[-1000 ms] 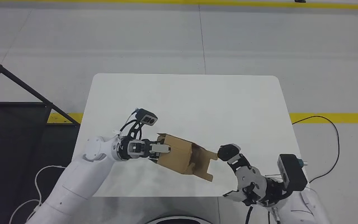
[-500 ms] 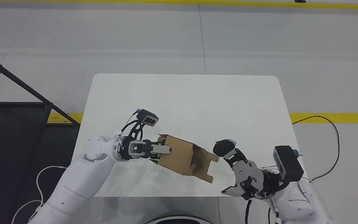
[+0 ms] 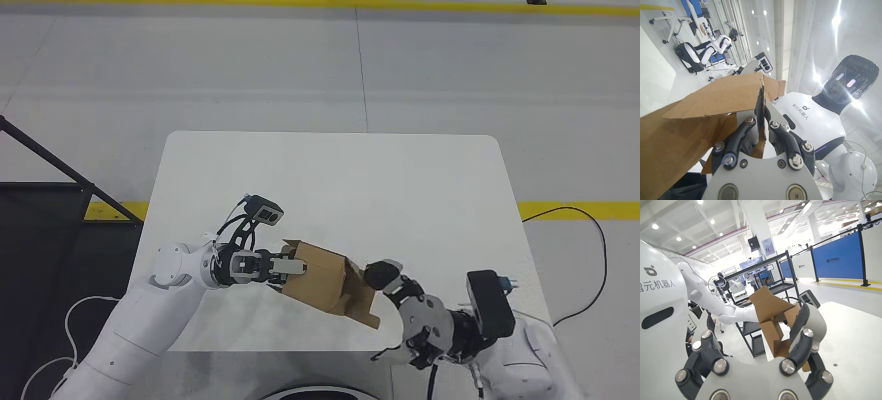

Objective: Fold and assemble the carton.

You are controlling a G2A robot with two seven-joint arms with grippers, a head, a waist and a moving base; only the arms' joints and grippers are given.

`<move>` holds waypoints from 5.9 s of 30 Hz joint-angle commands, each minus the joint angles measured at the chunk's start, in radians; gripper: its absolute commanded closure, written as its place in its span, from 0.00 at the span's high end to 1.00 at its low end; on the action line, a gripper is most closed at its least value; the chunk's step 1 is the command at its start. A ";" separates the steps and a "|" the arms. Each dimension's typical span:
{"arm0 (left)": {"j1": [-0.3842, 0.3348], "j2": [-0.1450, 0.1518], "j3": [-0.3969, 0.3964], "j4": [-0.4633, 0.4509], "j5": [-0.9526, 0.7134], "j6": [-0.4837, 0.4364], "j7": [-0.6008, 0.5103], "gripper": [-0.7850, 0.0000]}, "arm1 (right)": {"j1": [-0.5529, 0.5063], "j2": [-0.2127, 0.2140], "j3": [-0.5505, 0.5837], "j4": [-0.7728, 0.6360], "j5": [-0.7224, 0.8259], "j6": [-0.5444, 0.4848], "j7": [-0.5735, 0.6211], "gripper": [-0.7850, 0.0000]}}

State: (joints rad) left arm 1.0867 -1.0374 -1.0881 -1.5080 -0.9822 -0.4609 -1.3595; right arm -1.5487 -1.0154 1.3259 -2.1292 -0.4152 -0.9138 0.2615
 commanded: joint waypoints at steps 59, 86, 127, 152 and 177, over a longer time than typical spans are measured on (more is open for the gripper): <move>0.000 0.000 0.000 0.000 0.000 0.000 0.000 0.00 | 0.159 -0.022 -0.221 -0.032 0.077 0.314 0.233 1.00; 0.000 0.000 0.000 0.000 0.000 0.000 0.000 0.00 | 0.029 0.003 -0.044 -0.054 0.189 0.159 0.186 1.00; 0.054 -0.013 -0.044 -0.072 0.092 -0.022 0.064 0.00 | 0.117 0.038 -0.097 -0.004 0.474 0.239 0.475 1.00; 0.054 -0.013 -0.044 -0.072 0.092 -0.022 0.064 0.00 | 0.240 0.018 -0.199 0.051 0.470 0.315 0.469 1.00; 0.054 -0.013 -0.044 -0.072 0.092 -0.022 0.064 0.00 | 0.186 0.028 -0.118 0.068 0.519 0.251 0.455 1.00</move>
State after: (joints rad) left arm 1.1404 -1.0509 -1.1317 -1.5805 -0.8907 -0.4832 -1.2959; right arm -1.3591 -0.9883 1.2033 -2.0611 0.1015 -0.6599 0.7180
